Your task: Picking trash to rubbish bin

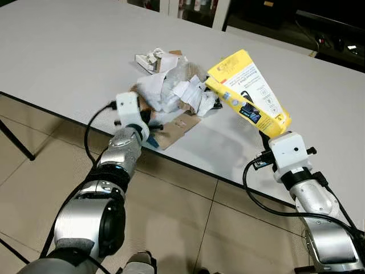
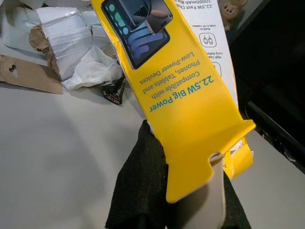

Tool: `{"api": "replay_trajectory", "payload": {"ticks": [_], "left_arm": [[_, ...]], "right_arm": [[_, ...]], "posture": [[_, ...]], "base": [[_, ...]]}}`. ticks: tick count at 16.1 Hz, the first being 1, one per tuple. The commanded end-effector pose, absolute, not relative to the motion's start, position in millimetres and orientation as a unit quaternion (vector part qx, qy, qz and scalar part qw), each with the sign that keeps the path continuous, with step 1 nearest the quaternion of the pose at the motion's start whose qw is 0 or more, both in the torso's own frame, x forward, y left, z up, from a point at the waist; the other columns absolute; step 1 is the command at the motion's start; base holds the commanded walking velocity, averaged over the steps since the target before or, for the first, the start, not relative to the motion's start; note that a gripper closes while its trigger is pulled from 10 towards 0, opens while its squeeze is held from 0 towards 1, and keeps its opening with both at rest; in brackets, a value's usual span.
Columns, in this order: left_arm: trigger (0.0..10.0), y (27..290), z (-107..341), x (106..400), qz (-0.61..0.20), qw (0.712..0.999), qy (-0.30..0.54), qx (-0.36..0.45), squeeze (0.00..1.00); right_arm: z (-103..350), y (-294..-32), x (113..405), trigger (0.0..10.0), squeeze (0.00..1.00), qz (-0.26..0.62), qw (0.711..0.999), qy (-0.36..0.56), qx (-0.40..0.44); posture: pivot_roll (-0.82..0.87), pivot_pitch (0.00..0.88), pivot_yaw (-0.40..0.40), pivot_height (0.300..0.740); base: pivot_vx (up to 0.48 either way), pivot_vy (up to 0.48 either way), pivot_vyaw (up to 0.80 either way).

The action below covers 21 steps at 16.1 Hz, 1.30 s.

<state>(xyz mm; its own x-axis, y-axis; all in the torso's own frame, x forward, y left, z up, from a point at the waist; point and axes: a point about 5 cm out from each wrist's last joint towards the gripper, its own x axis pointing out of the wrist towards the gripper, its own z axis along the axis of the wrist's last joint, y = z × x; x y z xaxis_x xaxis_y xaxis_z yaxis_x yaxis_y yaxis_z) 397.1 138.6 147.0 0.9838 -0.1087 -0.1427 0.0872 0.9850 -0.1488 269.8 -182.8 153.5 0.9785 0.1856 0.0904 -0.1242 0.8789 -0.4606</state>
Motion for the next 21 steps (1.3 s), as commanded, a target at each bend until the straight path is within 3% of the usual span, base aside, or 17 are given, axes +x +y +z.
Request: {"api": "replay_trajectory", "payload": {"ticks": [1, 8, 13, 15, 16, 18, 19, 20, 21], "left_arm": [[0.0, 135, 146, 395, -0.064, 0.995, 0.066, -0.047, 0.00], [0.0, 162, 184, 389, -0.066, 0.989, -0.068, 0.111, 0.00], [0.0, 162, 160, 363, -0.111, 0.980, -0.040, 0.159, 0.00], [1.6, 148, 149, 350, -0.116, 0.983, -0.034, 0.137, 0.00], [1.4, 144, 146, 348, -0.113, 0.985, -0.029, 0.128, 0.00], [3.4, 133, 141, 336, -0.102, 0.989, -0.033, 0.102, 0.00], [4.6, 132, 142, 335, -0.094, 0.991, -0.032, 0.091, 0.00], [6.9, 131, 146, 334, -0.089, 0.991, -0.049, 0.089, 0.00], [8.3, 130, 148, 332, -0.082, 0.991, -0.057, 0.087, 0.00]], "right_arm": [[156, -186, 269, 10.0, 0.00, 0.069, 0.968, -0.068, -0.233], [154, -185, 265, 10.0, 0.00, 0.036, 0.979, -0.071, -0.185], [147, -183, 259, 10.0, 0.00, 0.012, 0.984, -0.062, -0.167], [147, -177, 257, 10.0, 0.00, 0.019, 0.984, -0.065, -0.162], [146, -176, 257, 10.0, 0.00, 0.020, 0.984, -0.065, -0.163], [144, -175, 254, 10.0, 0.00, 0.014, 0.985, -0.062, -0.160], [143, -175, 253, 10.0, 0.00, 0.012, 0.985, -0.060, -0.158], [142, -174, 252, 10.0, 0.00, 0.010, 0.986, -0.060, -0.156], [142, -174, 251, 10.0, 0.00, 0.009, 0.986, -0.059, -0.154]], "posture": [[0.25, 0.126, -0.098, 0.740], [0.25, 0.117, -0.097, 0.740], [0.27, 0.119, -0.122, 0.740], [0.27, 0.116, -0.123, 0.740], [0.27, 0.116, -0.123, 0.740], [0.26, 0.113, -0.125, 0.740], [0.26, 0.113, -0.125, 0.740], [0.26, 0.113, -0.125, 0.740], [0.26, 0.113, -0.125, 0.740]], "base": [[0.000, 0.000, 0.00], [0.000, 0.000, 0.00], [0.000, 0.000, 0.32], [0.000, 0.000, 0.80], [0.000, 0.000, 0.80], [0.000, 0.000, 0.80], [0.000, 0.000, 0.80], [0.000, 0.000, 0.80], [0.000, 0.000, 0.80]]}}
